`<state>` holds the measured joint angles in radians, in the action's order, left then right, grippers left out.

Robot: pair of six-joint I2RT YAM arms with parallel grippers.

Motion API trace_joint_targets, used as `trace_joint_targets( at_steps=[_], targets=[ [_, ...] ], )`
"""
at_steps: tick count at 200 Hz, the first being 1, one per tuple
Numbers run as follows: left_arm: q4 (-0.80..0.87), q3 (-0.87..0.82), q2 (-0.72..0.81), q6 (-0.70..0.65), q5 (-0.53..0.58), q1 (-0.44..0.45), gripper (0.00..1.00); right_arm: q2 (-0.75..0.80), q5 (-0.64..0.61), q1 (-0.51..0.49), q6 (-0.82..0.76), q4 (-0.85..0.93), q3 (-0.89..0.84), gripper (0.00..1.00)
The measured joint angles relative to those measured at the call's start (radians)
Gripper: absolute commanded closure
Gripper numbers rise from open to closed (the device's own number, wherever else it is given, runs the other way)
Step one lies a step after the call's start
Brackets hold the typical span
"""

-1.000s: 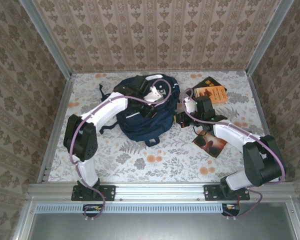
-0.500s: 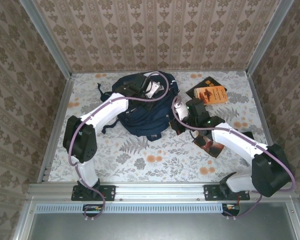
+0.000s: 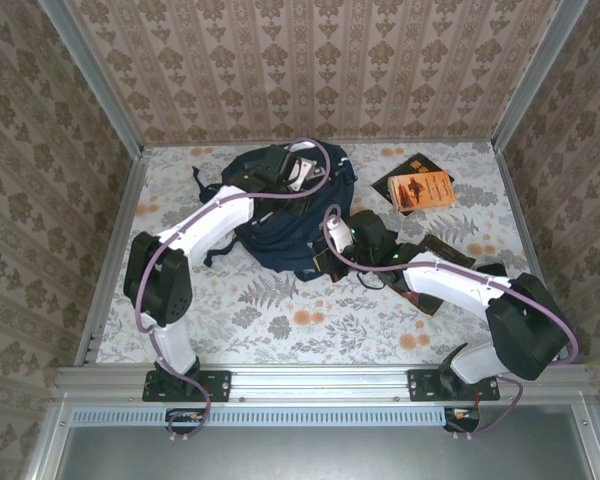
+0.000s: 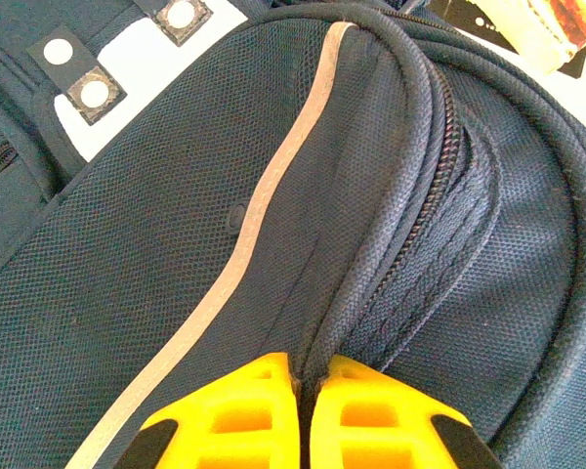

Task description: Pack books, pencil case, and school supplies into a backpack

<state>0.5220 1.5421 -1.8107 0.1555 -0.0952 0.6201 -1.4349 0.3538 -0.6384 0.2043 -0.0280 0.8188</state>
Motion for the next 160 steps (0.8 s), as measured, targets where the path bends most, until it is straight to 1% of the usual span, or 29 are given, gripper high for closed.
trace_joint_targets(
  at_steps=[5, 13, 17, 18, 19, 20, 25, 31, 44, 58, 75, 98, 126, 160],
  targets=[
    [-0.005, -0.007, 0.006, 0.001, -0.002, -0.002, 1.00, 0.004, 0.003, 0.004, 0.010, -0.011, -0.006, 0.91],
    [-0.016, -0.020, 0.017, 0.001, -0.005, -0.005, 1.00, 0.016, 0.011, 0.016, 0.030, -0.026, -0.019, 0.81],
    [-0.021, -0.028, 0.024, 0.001, -0.007, -0.007, 1.00, 0.026, 0.015, 0.023, 0.038, -0.031, -0.027, 0.75],
    [-0.023, -0.029, 0.025, 0.001, -0.008, -0.007, 1.00, 0.028, 0.015, 0.024, 0.043, -0.031, -0.029, 0.71],
    [-0.024, -0.032, 0.028, 0.001, -0.010, -0.008, 1.00, 0.033, 0.016, 0.029, 0.050, -0.032, -0.032, 0.71],
    [-0.026, -0.034, 0.029, 0.001, -0.010, -0.008, 1.00, 0.035, 0.017, 0.030, 0.051, -0.033, -0.034, 0.68],
    [-0.033, -0.045, 0.039, 0.001, -0.012, -0.010, 1.00, 0.053, 0.019, 0.043, 0.072, -0.036, -0.044, 0.59],
    [-0.038, -0.056, 0.050, 0.001, -0.015, -0.013, 1.00, 0.077, 0.021, 0.061, 0.085, -0.037, -0.056, 0.52],
    [-0.050, -0.077, 0.070, 0.001, -0.026, -0.021, 1.00, 0.135, 0.020, 0.116, 0.140, -0.038, -0.075, 0.38],
    [-0.059, -0.098, 0.089, -0.002, -0.038, -0.028, 1.00, 0.190, 0.021, 0.178, 0.212, -0.038, -0.082, 0.28],
    [-0.060, -0.119, 0.111, -0.006, -0.048, -0.033, 1.00, 0.228, 0.030, 0.248, 0.302, -0.053, -0.081, 0.22],
    [-0.059, -0.129, 0.126, -0.014, -0.063, -0.033, 1.00, 0.212, 0.075, 0.309, 0.442, -0.081, -0.076, 0.19],
    [-0.060, -0.130, 0.131, -0.022, -0.090, -0.033, 1.00, 0.095, 0.126, 0.327, 0.597, -0.109, -0.019, 0.18],
    [-0.060, -0.134, 0.131, -0.041, -0.116, -0.033, 1.00, -0.085, 0.216, 0.327, 0.755, -0.249, 0.026, 0.18]
  ],
)
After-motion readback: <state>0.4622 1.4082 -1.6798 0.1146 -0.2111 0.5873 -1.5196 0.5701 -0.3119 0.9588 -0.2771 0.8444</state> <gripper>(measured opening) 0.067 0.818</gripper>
